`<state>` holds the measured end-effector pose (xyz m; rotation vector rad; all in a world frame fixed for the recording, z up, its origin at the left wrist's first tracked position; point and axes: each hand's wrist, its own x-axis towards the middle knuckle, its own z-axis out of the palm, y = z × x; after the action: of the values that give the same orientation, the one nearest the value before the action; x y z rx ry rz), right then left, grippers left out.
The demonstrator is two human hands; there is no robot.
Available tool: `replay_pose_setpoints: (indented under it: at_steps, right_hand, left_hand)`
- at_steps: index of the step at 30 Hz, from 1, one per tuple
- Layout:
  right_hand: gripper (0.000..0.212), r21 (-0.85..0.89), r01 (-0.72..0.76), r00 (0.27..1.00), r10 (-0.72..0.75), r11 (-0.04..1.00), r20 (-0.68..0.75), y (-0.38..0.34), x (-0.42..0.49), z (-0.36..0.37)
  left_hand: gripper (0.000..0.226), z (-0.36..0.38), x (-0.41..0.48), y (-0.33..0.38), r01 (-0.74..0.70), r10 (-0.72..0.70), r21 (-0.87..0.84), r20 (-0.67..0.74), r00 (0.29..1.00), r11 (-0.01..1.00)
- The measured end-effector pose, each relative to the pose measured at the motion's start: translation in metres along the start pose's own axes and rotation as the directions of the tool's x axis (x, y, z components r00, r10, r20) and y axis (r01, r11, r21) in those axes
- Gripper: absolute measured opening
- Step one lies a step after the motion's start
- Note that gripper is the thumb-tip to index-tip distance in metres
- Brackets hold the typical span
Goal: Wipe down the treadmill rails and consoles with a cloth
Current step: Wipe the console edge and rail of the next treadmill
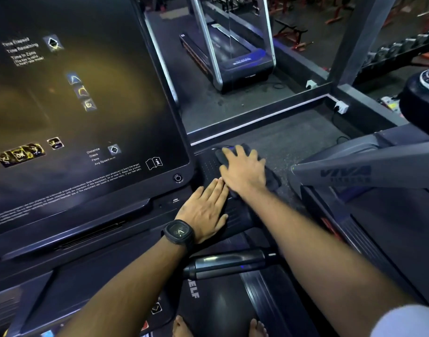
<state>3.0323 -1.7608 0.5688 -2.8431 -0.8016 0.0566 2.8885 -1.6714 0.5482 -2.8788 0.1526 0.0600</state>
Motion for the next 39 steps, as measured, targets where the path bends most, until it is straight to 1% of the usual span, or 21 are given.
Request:
replay_pose_setpoints:
  at_steps: [2, 4, 6, 7, 8, 10, 12, 14, 16, 18, 20, 22, 24, 27, 29, 30, 32, 34, 36, 38, 39]
  right_hand:
    - [0.058, 0.140, -0.031, 0.996, 0.020, 0.990, 0.084, 0.015, 0.020, -0.008]
    - [0.058, 0.282, -0.230, 0.966, 0.184, 0.931, 0.179, 0.031, 0.030, -0.012]
    - [0.060, 0.320, -0.395, 0.916, 0.342, 0.861, 0.211, 0.036, 0.024, -0.012]
    - [0.061, 0.278, -0.398, 0.914, 0.354, 0.874, 0.196, 0.032, 0.018, -0.010]
    - [0.062, 0.223, -0.342, 0.936, 0.310, 0.913, 0.165, 0.025, 0.011, -0.010]
    - [0.061, 0.132, -0.142, 0.988, 0.132, 0.981, 0.085, 0.015, 0.009, -0.008]
    - [0.059, 0.142, -0.017, 0.997, 0.005, 0.990, 0.083, 0.016, 0.023, -0.011]
    - [0.057, 0.235, -0.081, 0.986, 0.044, 0.968, 0.161, 0.023, 0.039, -0.015]
    - [0.057, 0.337, -0.283, 0.948, 0.208, 0.898, 0.241, 0.034, 0.046, -0.018]
    - [0.059, 0.337, -0.408, 0.908, 0.339, 0.849, 0.245, 0.034, 0.033, -0.013]
    - [0.061, 0.253, -0.351, 0.934, 0.320, 0.902, 0.157, 0.026, 0.012, -0.010]
    - [0.064, 0.182, -0.178, 0.983, 0.166, 0.967, 0.079, 0.024, 0.001, -0.008]
    - [0.063, 0.237, -0.116, 0.989, 0.091, 0.965, 0.114, 0.034, 0.008, -0.012]
    - [0.061, 0.392, -0.371, 0.920, 0.274, 0.842, 0.281, 0.055, 0.014, -0.018]
    - [0.061, 0.335, -0.437, 0.893, 0.358, 0.835, 0.272, 0.054, -0.005, -0.016]
    - [0.062, 0.273, -0.394, 0.913, 0.340, 0.877, 0.226, 0.047, -0.017, -0.016]
    - [0.065, 0.138, -0.222, 0.971, 0.206, 0.965, 0.119, 0.033, -0.033, -0.014]
    - [0.065, 0.100, -0.093, 0.994, 0.086, 0.991, 0.074, 0.033, -0.028, -0.012]
    - [0.062, 0.211, -0.166, 0.977, 0.131, 0.963, 0.170, 0.046, -0.013, -0.016]
    - [0.060, 0.359, -0.389, 0.910, 0.292, 0.849, 0.295, 0.060, -0.009, -0.020]
    - [0.060, 0.366, -0.453, 0.882, 0.350, 0.813, 0.316, 0.063, -0.015, -0.020]
  left_hand:
    - [0.079, -0.002, 0.005, 0.003, 0.022, -0.021, -0.013, 0.041, 0.999, 1.000]
    - [0.080, -0.003, 0.007, 0.005, 0.039, -0.038, -0.015, 0.066, 0.997, 0.999]
    - [0.081, -0.003, 0.010, 0.006, 0.048, -0.047, -0.018, 0.046, 0.998, 0.999]
    - [0.081, -0.001, 0.010, 0.006, 0.052, -0.051, -0.019, 0.029, 0.998, 0.998]
    - [0.081, 0.000, 0.011, 0.006, 0.053, -0.053, -0.016, 0.014, 0.998, 0.998]
    - [0.082, 0.003, 0.013, 0.007, 0.054, -0.054, -0.002, -0.011, 0.998, 0.999]
    - [0.082, 0.004, 0.015, 0.009, 0.059, -0.059, 0.003, -0.020, 0.998, 0.998]
    - [0.082, 0.004, 0.016, 0.011, 0.069, -0.069, 0.000, -0.023, 0.997, 0.998]
    - [0.082, 0.006, 0.016, 0.012, 0.073, -0.073, 0.001, -0.021, 0.997, 0.997]
    - [0.082, 0.006, 0.016, 0.011, 0.073, -0.073, 0.001, -0.017, 0.997, 0.997]
    - [0.082, 0.006, 0.017, 0.011, 0.075, -0.075, 0.005, -0.020, 0.997, 0.997]
    - [0.082, 0.005, 0.018, 0.011, 0.079, -0.079, 0.009, -0.030, 0.996, 0.997]
    - [0.081, 0.006, 0.019, 0.011, 0.082, -0.081, 0.009, -0.040, 0.996, 0.997]
    - [0.080, 0.007, 0.017, 0.013, 0.084, -0.083, 0.009, -0.052, 0.995, 0.996]
    - [0.080, 0.007, 0.016, 0.014, 0.083, -0.083, 0.008, -0.054, 0.995, 0.996]
    - [0.080, 0.006, 0.016, 0.014, 0.085, -0.084, 0.008, -0.052, 0.995, 0.996]
    - [0.080, 0.005, 0.018, 0.014, 0.086, -0.086, 0.009, -0.046, 0.995, 0.996]
    - [0.080, 0.005, 0.019, 0.014, 0.084, -0.084, 0.008, -0.043, 0.996, 0.996]
    - [0.080, 0.005, 0.019, 0.015, 0.086, -0.086, 0.002, -0.036, 0.996, 0.996]
    - [0.079, 0.006, 0.017, 0.015, 0.075, -0.075, -0.008, -0.035, 0.997, 0.997]
    - [0.079, 0.007, 0.017, 0.015, 0.065, -0.065, -0.013, -0.039, 0.997, 0.998]
